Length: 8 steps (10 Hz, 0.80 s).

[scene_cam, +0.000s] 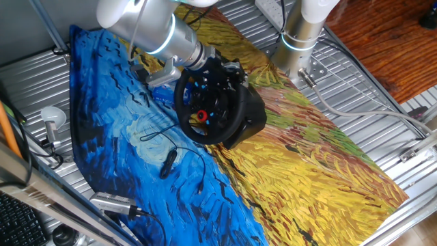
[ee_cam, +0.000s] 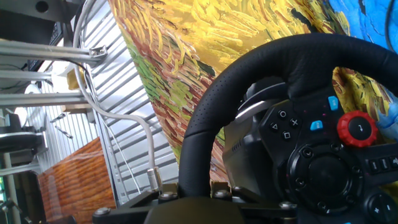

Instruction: Rotate the steering wheel 90 degrees clockwise

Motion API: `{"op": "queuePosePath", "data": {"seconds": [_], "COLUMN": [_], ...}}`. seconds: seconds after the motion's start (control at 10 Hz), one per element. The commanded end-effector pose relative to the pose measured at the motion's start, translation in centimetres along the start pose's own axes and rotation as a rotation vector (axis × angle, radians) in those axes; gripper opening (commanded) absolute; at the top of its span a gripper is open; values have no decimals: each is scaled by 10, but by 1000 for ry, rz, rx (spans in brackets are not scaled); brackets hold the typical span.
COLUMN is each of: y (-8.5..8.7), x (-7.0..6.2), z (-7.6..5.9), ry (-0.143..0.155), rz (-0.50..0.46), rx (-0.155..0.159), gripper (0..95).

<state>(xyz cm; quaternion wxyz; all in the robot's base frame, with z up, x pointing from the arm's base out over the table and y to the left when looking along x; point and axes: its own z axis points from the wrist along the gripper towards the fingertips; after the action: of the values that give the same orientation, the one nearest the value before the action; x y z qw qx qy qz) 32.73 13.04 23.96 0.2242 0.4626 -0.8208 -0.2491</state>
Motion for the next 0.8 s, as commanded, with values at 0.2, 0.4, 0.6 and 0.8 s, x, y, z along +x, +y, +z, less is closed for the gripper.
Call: {"op": "queuePosePath", "data": {"seconds": [0.2,0.4,0.6,0.8], "y": [1,2,2,2], "x": [-1,-5,-8,-12], "z": [4,2,0,4], "ry": [-3,-5,-7,-11], "rz": [23,49,70,85], "rx": [4,3,8,22], "gripper": [0,0,0,0]}}
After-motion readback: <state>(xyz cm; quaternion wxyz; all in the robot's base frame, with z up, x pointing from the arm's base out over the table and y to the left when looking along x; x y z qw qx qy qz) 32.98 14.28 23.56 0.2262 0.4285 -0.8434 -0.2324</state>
